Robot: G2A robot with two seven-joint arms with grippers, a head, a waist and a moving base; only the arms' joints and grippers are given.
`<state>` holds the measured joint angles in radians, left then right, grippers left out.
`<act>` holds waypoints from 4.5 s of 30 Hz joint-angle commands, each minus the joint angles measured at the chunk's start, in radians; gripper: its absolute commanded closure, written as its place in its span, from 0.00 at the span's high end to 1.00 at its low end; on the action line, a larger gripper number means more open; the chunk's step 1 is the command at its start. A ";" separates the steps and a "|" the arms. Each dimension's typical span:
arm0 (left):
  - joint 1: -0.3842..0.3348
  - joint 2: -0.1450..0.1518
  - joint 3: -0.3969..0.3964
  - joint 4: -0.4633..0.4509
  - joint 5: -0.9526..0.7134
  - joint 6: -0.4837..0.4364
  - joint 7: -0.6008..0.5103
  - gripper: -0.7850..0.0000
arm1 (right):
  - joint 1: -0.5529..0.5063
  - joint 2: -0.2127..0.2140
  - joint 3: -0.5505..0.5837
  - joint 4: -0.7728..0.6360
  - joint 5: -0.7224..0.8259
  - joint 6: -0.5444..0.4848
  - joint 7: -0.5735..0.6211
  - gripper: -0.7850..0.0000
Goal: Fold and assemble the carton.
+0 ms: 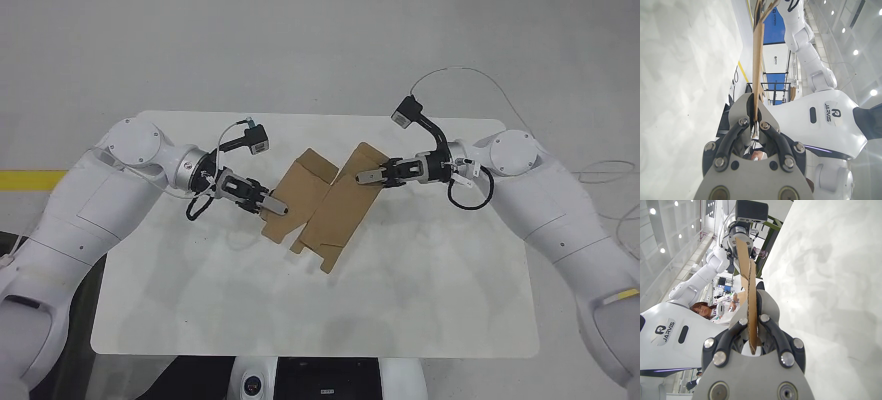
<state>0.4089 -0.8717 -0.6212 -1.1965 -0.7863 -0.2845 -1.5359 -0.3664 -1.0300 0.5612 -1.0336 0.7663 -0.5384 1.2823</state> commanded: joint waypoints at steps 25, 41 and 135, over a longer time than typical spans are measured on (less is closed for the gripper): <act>0.052 -0.029 -0.108 0.118 -0.001 -0.070 0.248 1.00 | 0.026 -0.087 -0.006 0.201 -0.075 -0.246 -0.246 0.00; 0.074 -0.043 -0.176 0.126 -0.022 -0.015 0.246 1.00 | 0.061 -0.184 -0.016 0.361 -0.183 -0.304 -0.382 0.00; 0.149 -0.095 -0.388 0.070 0.354 -0.127 0.347 0.00 | 0.035 -0.163 0.149 0.175 -0.343 -0.322 -0.323 1.00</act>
<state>0.5497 -0.9692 -1.0050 -1.1120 -0.4387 -0.4073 -1.1812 -0.3286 -1.1982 0.7218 -0.8177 0.4018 -0.8714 0.9490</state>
